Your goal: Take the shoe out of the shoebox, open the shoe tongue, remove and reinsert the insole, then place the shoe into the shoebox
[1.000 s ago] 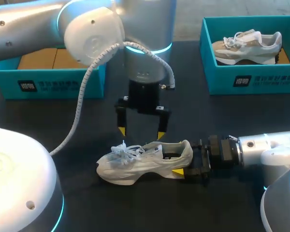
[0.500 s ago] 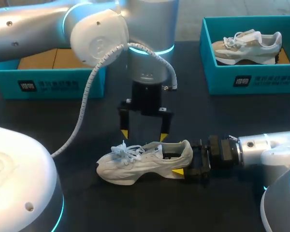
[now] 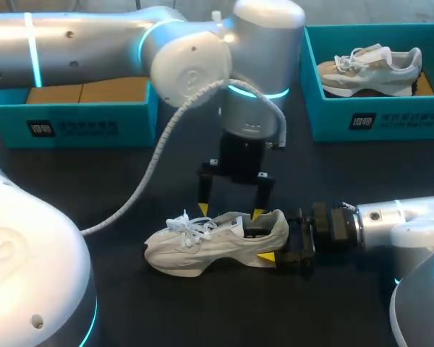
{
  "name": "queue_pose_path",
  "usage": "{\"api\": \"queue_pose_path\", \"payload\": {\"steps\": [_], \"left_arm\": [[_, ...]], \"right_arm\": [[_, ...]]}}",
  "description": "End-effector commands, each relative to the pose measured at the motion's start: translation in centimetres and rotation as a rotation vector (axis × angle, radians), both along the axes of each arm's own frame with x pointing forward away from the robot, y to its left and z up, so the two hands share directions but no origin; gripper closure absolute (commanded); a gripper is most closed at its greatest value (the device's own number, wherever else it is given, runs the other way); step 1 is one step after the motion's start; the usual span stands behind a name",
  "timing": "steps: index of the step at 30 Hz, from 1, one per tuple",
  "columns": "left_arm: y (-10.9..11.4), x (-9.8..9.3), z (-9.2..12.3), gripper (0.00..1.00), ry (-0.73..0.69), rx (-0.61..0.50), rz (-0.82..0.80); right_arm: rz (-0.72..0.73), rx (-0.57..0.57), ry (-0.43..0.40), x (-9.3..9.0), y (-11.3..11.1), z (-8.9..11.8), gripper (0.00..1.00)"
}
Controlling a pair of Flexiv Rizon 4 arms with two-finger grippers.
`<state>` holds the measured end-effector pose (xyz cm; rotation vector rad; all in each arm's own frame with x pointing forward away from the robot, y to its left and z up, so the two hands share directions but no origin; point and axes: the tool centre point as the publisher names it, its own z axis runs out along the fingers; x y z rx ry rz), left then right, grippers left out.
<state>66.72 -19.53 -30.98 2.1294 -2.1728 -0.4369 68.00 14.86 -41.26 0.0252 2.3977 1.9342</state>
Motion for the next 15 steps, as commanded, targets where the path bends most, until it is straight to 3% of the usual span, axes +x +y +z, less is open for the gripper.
{"api": "queue_pose_path", "payload": {"steps": [1, 15], "left_arm": [[-1.6, 0.7, -1.4, 0.00, 0.037, 0.054, 0.005], [-0.5, 0.1, -1.9, 0.00, 0.044, 0.121, 0.008]], "right_arm": [[-0.002, -0.005, -0.001, -0.1, 0.3, 0.0, 1.00], [-0.002, -0.005, -0.001, -0.1, 0.3, 0.0, 1.00]]}}
